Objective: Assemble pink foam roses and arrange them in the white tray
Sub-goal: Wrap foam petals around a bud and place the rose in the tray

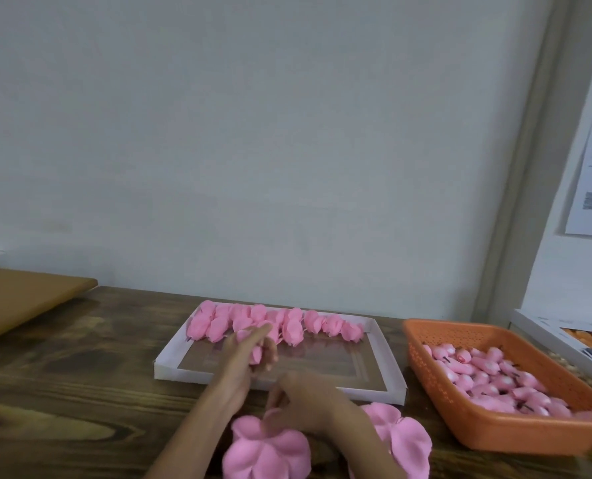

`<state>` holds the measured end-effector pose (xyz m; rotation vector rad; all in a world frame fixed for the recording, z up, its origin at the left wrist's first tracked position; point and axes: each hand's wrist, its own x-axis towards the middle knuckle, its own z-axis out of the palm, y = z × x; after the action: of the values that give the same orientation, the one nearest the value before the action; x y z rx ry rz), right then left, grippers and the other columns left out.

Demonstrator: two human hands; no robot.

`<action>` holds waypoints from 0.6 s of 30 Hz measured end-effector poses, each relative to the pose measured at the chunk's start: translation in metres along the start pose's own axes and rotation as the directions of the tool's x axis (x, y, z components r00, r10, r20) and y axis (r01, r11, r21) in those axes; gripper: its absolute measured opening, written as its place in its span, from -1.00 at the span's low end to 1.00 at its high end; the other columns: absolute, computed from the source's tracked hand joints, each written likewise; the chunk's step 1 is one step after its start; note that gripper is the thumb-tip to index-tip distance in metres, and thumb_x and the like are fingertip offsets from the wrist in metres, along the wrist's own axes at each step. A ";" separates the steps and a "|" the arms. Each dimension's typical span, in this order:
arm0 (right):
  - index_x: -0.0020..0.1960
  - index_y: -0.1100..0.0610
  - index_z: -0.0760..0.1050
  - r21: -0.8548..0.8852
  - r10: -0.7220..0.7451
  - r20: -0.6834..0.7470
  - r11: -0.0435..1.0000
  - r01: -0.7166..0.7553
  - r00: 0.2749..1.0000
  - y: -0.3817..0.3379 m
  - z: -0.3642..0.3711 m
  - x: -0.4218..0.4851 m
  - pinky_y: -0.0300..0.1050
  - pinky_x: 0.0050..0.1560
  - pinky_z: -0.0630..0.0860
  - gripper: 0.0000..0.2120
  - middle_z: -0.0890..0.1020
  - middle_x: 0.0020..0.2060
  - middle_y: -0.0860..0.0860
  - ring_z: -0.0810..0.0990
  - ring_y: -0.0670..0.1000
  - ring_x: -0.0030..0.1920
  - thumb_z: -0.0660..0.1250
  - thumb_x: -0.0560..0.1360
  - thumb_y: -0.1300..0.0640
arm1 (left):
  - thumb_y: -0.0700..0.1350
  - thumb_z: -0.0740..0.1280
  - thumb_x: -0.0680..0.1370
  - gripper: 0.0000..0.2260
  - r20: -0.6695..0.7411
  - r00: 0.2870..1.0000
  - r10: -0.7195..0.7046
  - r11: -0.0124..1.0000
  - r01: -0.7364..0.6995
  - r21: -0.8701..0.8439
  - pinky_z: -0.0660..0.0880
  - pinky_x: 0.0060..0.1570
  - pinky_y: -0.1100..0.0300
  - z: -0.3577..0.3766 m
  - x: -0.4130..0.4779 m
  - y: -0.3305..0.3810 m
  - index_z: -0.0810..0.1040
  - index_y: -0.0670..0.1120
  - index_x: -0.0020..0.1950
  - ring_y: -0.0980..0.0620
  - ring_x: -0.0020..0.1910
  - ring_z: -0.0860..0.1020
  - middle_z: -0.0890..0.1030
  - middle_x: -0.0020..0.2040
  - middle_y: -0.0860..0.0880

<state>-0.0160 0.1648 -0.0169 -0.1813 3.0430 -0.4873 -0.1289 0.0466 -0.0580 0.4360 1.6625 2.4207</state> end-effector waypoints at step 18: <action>-0.09 -0.01 0.74 0.127 -0.070 -0.239 0.987 0.103 0.968 0.012 0.012 -0.007 -0.40 -0.15 0.49 -0.83 0.75 -0.19 -0.09 0.61 -0.23 -0.22 0.44 0.40 0.19 | 0.14 0.64 0.31 -0.73 0.084 0.994 -0.065 0.965 0.084 -0.248 0.26 -0.55 0.23 0.007 0.005 0.002 0.67 0.00 -0.33 0.05 -0.51 0.33 0.44 -0.34 -0.03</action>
<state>-0.0099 0.1738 -0.0317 -0.2694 3.2224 -0.7766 -0.1315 0.0534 -0.0536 0.4112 1.2951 2.4815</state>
